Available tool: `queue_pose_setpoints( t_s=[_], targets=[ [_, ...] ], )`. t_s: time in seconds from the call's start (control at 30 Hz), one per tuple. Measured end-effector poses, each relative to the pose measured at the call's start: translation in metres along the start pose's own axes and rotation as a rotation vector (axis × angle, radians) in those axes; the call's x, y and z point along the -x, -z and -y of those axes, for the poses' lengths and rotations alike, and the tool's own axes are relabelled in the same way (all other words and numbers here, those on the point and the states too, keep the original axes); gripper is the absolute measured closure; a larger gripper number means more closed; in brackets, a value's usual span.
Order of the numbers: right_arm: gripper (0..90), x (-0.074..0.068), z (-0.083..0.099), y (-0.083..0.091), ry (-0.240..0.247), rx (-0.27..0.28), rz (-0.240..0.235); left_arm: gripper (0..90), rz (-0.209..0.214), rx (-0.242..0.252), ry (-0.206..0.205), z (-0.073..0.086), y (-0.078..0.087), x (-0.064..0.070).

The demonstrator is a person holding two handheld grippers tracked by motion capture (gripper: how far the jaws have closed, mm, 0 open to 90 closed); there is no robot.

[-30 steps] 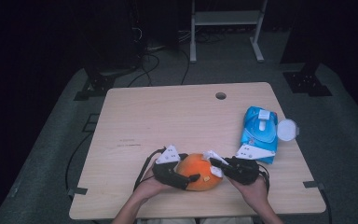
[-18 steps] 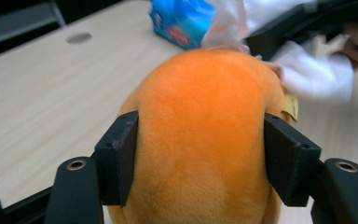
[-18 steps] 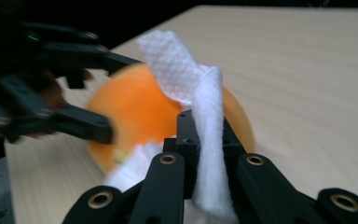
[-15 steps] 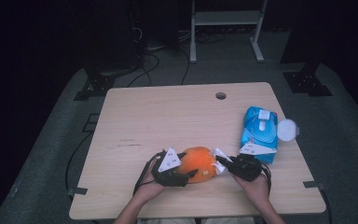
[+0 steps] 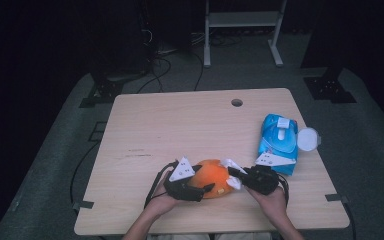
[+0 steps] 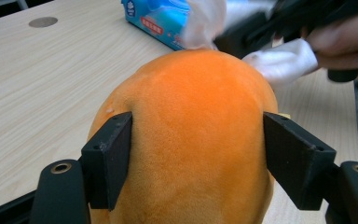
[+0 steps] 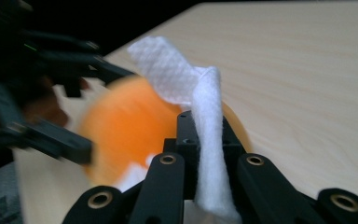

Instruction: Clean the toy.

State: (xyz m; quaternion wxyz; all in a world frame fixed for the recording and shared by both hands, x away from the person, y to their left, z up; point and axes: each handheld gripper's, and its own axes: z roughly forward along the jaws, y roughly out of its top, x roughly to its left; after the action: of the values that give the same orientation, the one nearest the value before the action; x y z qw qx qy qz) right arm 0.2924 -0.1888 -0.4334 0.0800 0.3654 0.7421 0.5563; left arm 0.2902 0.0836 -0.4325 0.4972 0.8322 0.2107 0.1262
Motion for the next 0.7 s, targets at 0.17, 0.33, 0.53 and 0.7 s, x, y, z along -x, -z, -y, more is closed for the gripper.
queue_pose_setpoints(
  t_s=[0.17,0.33,0.53,0.7],
  targets=[
    [83.6,-0.003,-0.001,-0.001,0.03,-0.001,-0.014,23.0,0.047,0.039,0.036,-0.002,0.004,-0.005],
    [83.6,0.006,0.003,0.001,-0.011,-0.01,0.009,24.4,0.023,0.033,0.1,-0.001,0.004,-0.012],
    [83.5,-0.022,-0.007,-0.006,0.066,0.005,-0.078,25.2,0.024,0.019,0.029,-0.006,0.0,-0.001],
    [83.5,-0.001,0.0,-0.001,0.023,0.0,-0.008,18.5,0.016,0.027,0.09,-0.004,0.002,-0.009]
  ],
)
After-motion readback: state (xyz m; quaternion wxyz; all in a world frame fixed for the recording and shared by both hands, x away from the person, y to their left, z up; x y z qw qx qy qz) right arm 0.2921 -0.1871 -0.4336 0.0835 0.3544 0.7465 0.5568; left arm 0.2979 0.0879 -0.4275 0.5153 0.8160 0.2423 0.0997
